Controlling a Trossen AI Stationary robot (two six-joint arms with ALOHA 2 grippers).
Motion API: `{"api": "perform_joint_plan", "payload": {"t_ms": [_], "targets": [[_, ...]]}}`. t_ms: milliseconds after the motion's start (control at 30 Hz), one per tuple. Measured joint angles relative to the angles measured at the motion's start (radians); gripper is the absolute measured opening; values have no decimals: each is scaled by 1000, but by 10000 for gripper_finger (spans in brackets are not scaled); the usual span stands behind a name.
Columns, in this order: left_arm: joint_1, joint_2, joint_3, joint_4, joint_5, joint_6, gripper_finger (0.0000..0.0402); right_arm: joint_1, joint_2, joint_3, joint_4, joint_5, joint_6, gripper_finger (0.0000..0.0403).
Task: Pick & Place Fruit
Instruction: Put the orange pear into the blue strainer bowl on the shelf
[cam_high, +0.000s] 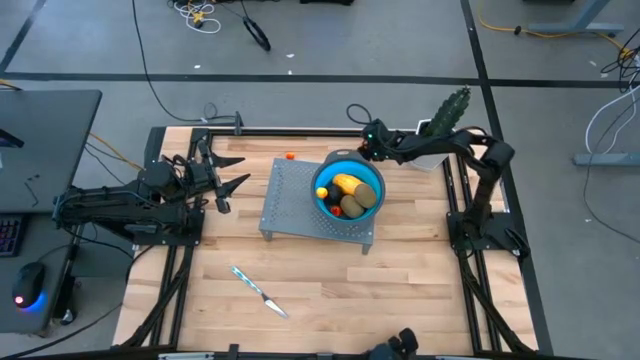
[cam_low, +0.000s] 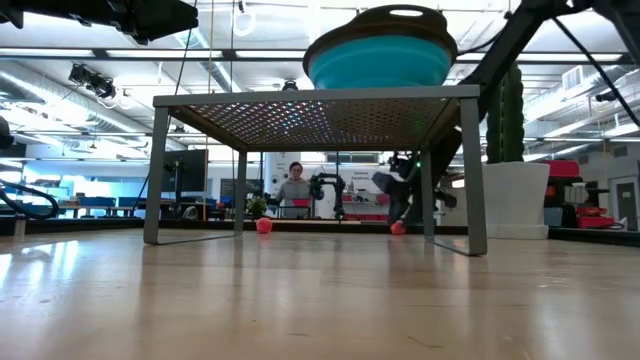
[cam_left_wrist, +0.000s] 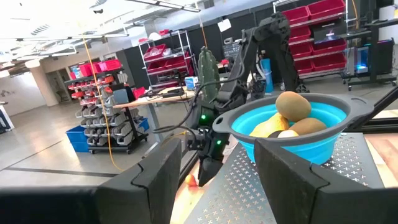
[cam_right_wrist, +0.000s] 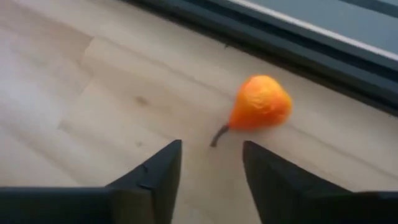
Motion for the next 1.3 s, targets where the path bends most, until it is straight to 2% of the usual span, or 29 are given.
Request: {"api": "perform_joint_plan", "payload": {"t_ms": [167,333,767,1067,1300], "targets": [[0,0,0,0,0,0,210,-1,9,0,74,49,13,241],[0,0,0,-1,0,0,210,-12,9,0,99,83,48,268],[0,0,0,-5,0,1,210,-40,29,3,118,65,106,268],[0,0,0,2,0,6,210,-30,142,193,-131,66,47,267],[0,0,0,1,0,8,210,-28,169,239,-138,47,59,267]]}}
